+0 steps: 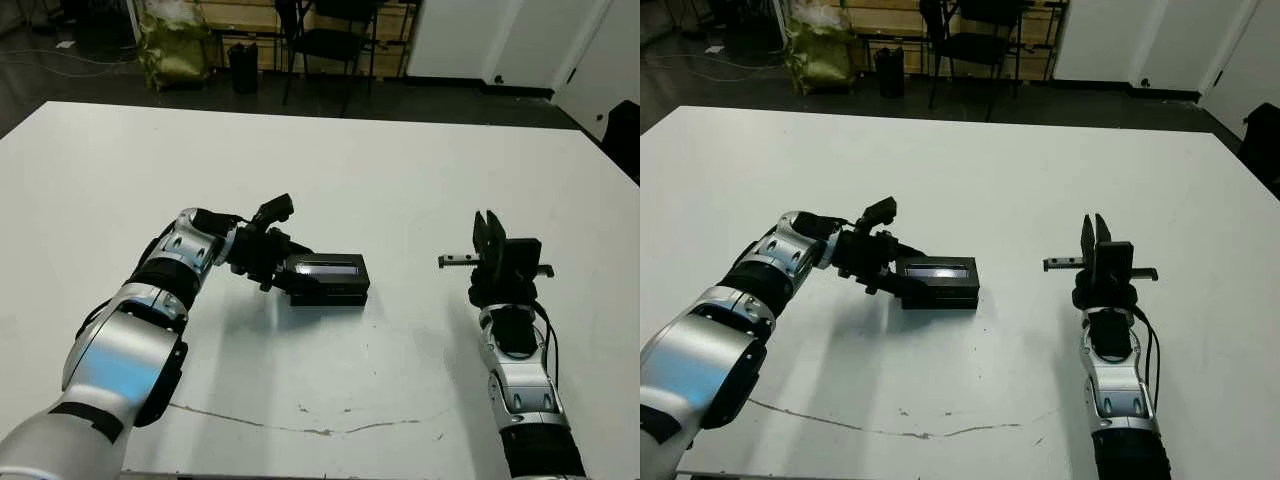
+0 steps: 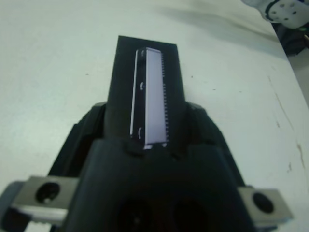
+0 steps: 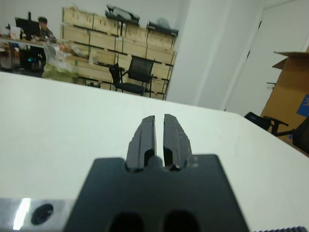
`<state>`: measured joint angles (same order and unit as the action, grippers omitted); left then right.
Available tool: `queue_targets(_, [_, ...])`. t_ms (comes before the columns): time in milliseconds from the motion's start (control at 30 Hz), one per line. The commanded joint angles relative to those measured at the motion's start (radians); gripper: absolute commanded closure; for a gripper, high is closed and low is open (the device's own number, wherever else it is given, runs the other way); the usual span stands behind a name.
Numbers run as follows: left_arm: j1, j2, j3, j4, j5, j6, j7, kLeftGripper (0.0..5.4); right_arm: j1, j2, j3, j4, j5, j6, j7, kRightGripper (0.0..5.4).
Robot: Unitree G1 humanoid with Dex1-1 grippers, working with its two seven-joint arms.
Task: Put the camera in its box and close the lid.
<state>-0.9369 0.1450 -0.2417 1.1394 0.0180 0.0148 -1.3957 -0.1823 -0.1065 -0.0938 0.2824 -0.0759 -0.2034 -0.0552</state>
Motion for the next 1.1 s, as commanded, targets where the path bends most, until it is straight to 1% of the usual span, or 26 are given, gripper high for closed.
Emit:
queue_targets(33, [-0.004,-0.028,-0.007,0.018,0.02,-0.02,0.001,2.68,-0.012,-0.015,-0.01,0.028,0.007,-0.005,0.0,5.4])
queue_targets(167, [-0.01,-0.035,-0.005,0.034,0.025,0.002,-0.005,2.68,-0.011,-0.017,-0.008,0.02,0.009,-0.007,-0.001,5.4])
queue_targets(333, [-0.012,-0.035,-0.02,0.032,0.046,0.016,0.005,2.68,-0.007,-0.012,-0.01,-0.015,0.026,0.047,0.005,5.4])
queue_targets(467, [0.004,-0.036,-0.02,0.018,0.053,-0.031,0.02,2.68,-0.013,-0.019,-0.012,0.013,0.029,0.019,0.008,5.4])
queue_targets(667, [0.004,-0.047,-0.03,0.018,0.066,-0.037,0.031,2.68,-0.002,-0.013,-0.009,-0.033,0.034,0.034,0.01,5.4])
queue_targets(833, [0.004,-0.061,-0.033,0.026,0.07,-0.024,0.036,2.68,-0.004,-0.019,-0.007,-0.025,0.029,0.024,0.015,5.4])
queue_targets(900, [0.005,-0.067,-0.029,0.03,0.064,-0.024,0.031,2.68,-0.008,-0.022,-0.008,-0.004,0.024,0.002,0.013,5.4])
queue_targets(933, [0.005,-0.07,-0.027,0.031,0.062,-0.026,0.029,2.68,-0.009,-0.023,-0.009,0.001,0.02,0.003,0.009,5.4])
queue_targets(1033, [0.009,-0.074,-0.034,0.027,0.07,-0.063,0.036,2.68,-0.013,-0.02,-0.013,0.013,0.025,0.016,0.006,5.4])
queue_targets(1100, [0.007,-0.076,-0.039,0.031,0.077,-0.069,0.042,2.68,-0.013,-0.016,-0.014,0.015,0.03,0.002,0.008,5.4])
